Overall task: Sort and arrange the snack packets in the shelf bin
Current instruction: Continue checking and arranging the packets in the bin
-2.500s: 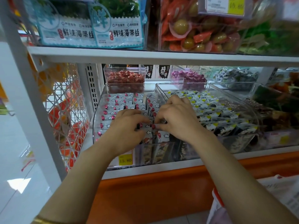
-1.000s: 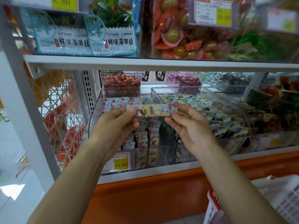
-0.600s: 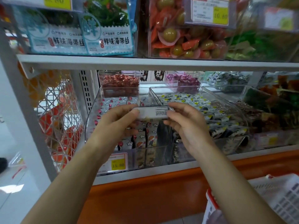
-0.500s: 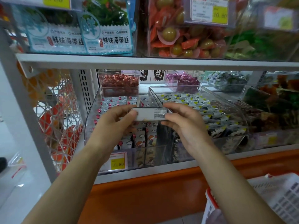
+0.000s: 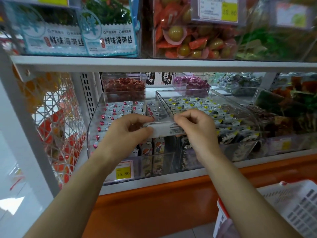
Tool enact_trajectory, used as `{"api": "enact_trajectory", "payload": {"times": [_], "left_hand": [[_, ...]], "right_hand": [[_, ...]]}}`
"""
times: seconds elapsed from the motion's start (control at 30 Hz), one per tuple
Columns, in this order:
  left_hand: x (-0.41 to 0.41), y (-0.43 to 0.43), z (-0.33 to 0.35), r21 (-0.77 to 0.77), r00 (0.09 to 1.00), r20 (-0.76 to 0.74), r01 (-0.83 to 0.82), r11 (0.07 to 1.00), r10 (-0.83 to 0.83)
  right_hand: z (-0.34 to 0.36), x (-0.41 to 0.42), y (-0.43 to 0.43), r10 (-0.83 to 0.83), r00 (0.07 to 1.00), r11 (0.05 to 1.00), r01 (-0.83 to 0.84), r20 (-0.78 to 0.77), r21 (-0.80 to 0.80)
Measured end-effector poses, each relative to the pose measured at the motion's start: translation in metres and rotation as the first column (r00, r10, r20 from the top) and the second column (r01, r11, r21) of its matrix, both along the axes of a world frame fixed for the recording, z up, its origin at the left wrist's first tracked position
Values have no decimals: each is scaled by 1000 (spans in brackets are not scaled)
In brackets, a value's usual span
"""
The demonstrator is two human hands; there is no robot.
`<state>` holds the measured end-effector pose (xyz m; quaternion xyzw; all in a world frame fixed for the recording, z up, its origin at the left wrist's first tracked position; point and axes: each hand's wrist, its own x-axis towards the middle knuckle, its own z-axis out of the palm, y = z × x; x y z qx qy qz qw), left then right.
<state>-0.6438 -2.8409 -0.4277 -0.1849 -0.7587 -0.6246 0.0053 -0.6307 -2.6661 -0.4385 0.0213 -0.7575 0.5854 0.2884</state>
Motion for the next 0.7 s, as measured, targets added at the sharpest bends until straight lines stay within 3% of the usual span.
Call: {"api": "enact_trajectory", "payload": {"times": [0.17,0.43,0.57,0.63,0.7], "left_hand": [[0,4,2,104,995,90,-50,993,40],[-1,-1,3,129,986,125,-122,984,106],[-5,-3,1,180,970,185,-190,965,156],[-7,-3,0,228,958,233,-220,948,167],[-8,-3,0,253,950,266,-233,939,164]], "right_hand": [[-1,2,-5,50,998,992,-44,-47,121],[-2,1,-5,96,994,990,-88,-61,112],[-1,2,1,303,952,953,-301,48,-47],[-1,2,3,388,914,920,-392,121,7],[0,1,4,374,920,920,-384,121,76]]}}
